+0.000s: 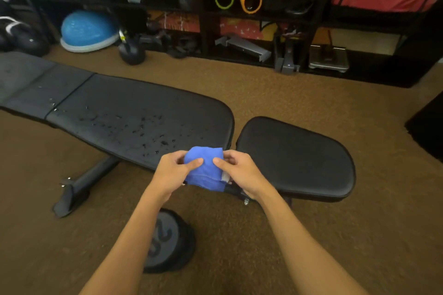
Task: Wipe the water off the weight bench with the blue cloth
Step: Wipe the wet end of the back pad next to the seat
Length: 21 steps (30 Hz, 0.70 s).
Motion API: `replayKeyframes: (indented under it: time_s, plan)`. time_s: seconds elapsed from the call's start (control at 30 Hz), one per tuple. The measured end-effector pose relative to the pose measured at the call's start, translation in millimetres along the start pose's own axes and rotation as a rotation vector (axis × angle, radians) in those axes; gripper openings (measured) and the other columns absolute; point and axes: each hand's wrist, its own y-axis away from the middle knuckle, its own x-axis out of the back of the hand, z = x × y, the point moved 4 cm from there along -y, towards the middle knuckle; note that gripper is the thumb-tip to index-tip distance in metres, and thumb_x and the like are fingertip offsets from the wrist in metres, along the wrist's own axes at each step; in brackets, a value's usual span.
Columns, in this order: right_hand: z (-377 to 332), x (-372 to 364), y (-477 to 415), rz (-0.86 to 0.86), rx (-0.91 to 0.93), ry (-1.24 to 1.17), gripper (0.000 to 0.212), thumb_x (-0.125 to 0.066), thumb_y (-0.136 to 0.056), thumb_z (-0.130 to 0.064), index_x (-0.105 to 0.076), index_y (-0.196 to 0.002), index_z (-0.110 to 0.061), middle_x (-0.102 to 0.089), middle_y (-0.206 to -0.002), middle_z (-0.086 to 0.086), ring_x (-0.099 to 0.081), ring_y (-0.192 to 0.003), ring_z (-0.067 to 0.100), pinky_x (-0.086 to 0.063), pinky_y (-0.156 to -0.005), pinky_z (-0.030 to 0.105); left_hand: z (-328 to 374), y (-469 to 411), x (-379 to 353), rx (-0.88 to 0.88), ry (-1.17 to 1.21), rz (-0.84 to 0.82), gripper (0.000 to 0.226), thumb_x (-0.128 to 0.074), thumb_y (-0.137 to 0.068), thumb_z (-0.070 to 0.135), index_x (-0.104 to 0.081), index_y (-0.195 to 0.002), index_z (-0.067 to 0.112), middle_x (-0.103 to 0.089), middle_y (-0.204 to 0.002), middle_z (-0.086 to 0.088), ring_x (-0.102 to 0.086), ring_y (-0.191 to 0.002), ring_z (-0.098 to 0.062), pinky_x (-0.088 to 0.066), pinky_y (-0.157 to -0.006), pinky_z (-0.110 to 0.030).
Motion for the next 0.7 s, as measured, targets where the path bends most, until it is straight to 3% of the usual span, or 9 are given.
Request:
replayKeyframes:
  time_s: [0.13,0.2,0.3,0.5,0.6,0.7]
  plan:
    - [-4,-17,-10,0.028,0.014,0.097,0.019,-0.075,-0.099,-0.022,-0.066,-0.116,-0.023,-0.074,-0.111,-0.005,-0.072,-0.103,0.011,-0.061,-0.091,0.03,-1,-9,16,-0.002,-0.162,0.103,0.015,-0.086,-0.088,0.022,-0.078,-0.098,0.015,-0.079,-0.085,0.0,-0.073,-0.078,-0.016,-0.054,-0.066,-0.03]
    - [-8,-24,-12,0.12,0.042,0.167,0.022,-0.075,-0.098,-0.021,-0.062,-0.115,-0.026,-0.071,-0.107,-0.005,-0.069,-0.099,0.008,-0.059,-0.09,0.027,1,-17,21,-0.02,-0.255,0.135,0.024,-0.087,-0.086,0.025,-0.077,-0.105,0.014,-0.079,-0.093,-0.001,-0.074,-0.085,-0.017,-0.057,-0.074,-0.033]
    - [-8,-32,-16,0.307,0.095,0.265,0.022,-0.074,-0.097,-0.016,-0.065,-0.117,-0.017,-0.066,-0.105,-0.004,-0.065,-0.096,0.01,-0.057,-0.09,0.027,10,-28,20,-0.058,-0.352,0.161,0.038,-0.087,-0.087,0.021,-0.072,-0.12,0.012,-0.076,-0.104,-0.001,-0.073,-0.096,-0.019,-0.057,-0.087,-0.033]
    - [3,-51,-12,0.481,0.089,0.536,0.046,-0.068,-0.099,-0.015,-0.051,-0.142,-0.013,-0.053,-0.139,0.008,-0.055,-0.126,0.024,-0.049,-0.106,0.036,11,-49,15,-0.141,-0.49,0.03,0.033,-0.077,-0.095,0.016,-0.072,-0.127,0.013,-0.072,-0.103,0.003,-0.066,-0.089,-0.009,-0.046,-0.075,-0.015]
    - [-2,-67,0,0.664,0.191,0.813,0.051,-0.07,-0.095,-0.02,-0.052,-0.142,-0.013,-0.054,-0.138,0.008,-0.05,-0.124,0.028,-0.048,-0.103,0.043,10,-61,29,-0.279,-0.547,0.026,0.02,-0.069,-0.1,0.018,-0.075,-0.119,0.017,-0.074,-0.104,0.004,-0.066,-0.092,-0.011,-0.048,-0.084,-0.022]
    - [-1,-86,0,0.698,0.282,0.84,0.046,-0.058,-0.102,-0.031,-0.051,-0.146,-0.02,-0.049,-0.15,0.006,-0.042,-0.14,0.028,-0.041,-0.113,0.044,7,-82,46,-0.457,-0.621,0.082,0.018,-0.062,-0.102,0.018,-0.074,-0.113,0.025,-0.072,-0.116,0.002,-0.064,-0.11,-0.02,-0.052,-0.099,-0.038]
